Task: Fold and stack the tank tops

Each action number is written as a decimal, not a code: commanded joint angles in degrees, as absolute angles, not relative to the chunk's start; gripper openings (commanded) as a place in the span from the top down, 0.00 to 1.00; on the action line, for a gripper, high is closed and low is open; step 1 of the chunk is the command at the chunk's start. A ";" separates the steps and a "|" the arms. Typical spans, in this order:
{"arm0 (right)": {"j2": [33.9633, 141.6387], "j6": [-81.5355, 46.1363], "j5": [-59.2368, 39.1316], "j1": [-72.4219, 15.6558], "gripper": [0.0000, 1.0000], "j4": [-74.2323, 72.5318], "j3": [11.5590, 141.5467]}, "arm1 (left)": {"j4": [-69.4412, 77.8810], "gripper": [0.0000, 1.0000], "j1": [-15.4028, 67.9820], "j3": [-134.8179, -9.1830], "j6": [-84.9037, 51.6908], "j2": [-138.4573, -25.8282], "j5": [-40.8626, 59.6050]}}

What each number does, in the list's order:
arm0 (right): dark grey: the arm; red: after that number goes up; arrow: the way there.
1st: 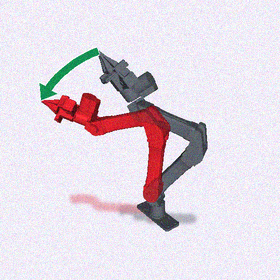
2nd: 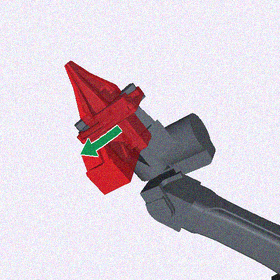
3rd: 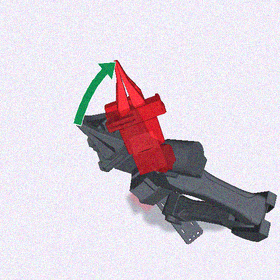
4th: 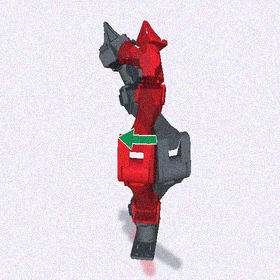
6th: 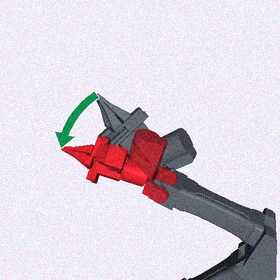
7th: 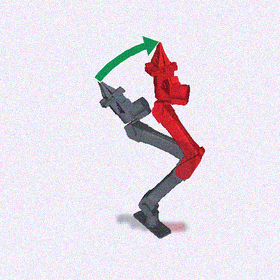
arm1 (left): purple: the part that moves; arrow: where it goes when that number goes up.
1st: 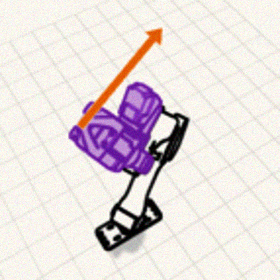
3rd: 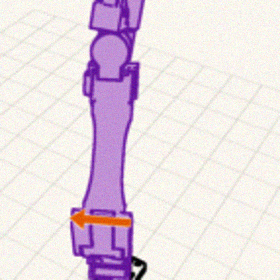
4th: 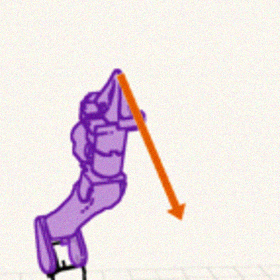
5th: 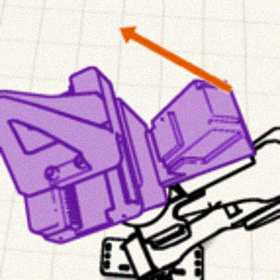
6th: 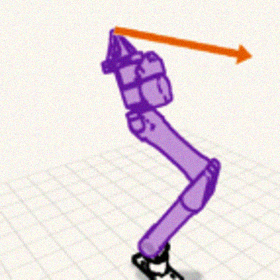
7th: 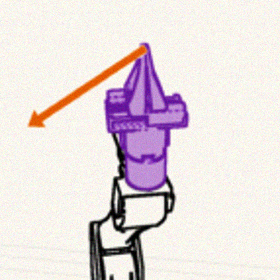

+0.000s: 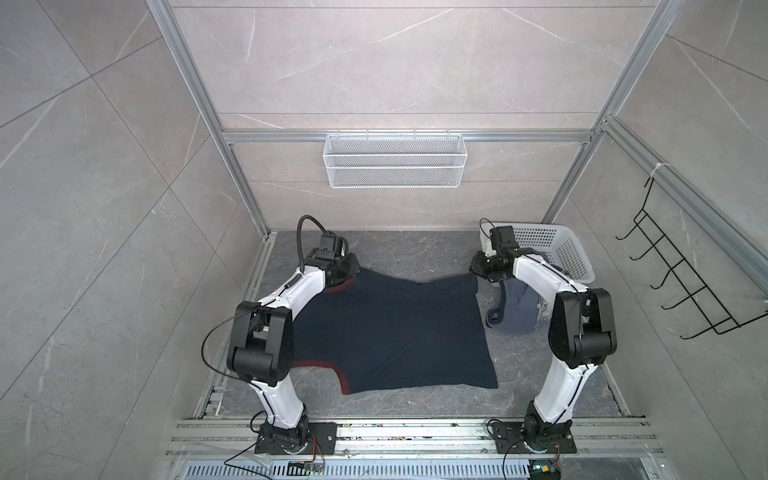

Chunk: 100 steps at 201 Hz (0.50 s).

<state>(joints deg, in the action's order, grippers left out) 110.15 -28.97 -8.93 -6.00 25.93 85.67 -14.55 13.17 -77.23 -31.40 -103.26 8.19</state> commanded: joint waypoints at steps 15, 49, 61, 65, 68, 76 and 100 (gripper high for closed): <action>117.75 -28.97 -9.84 -5.09 1.00 27.01 96.90 | -13.75 0.98 10.84 -87.02 -29.86 -111.86 11.53; 126.06 -27.82 -10.25 -4.91 1.00 28.35 108.10 | -12.76 0.98 8.82 -93.55 -30.90 -118.52 13.26; 128.78 -27.61 -10.54 -4.91 1.00 29.10 112.07 | -12.08 0.97 8.20 -95.65 -31.18 -120.52 14.13; 129.54 -27.48 -10.72 -4.92 1.00 29.32 113.38 | -11.86 0.97 8.02 -96.48 -31.36 -121.16 14.58; 130.20 -27.36 -10.81 -4.91 1.00 29.49 114.28 | -11.74 0.97 7.84 -96.85 -31.42 -121.65 14.91; 131.46 -27.29 -10.85 -4.90 1.00 29.99 116.77 | -11.60 0.96 7.56 -98.60 -31.46 -123.07 15.73; 135.98 -27.06 -10.36 -4.85 1.00 32.12 123.77 | -13.16 0.95 6.88 -105.24 -30.77 -127.87 17.46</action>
<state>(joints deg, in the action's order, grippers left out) 132.25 -28.45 -10.41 -5.06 28.82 117.27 -13.78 7.94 -98.39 -31.35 -124.64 14.17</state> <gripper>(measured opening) 0.052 0.060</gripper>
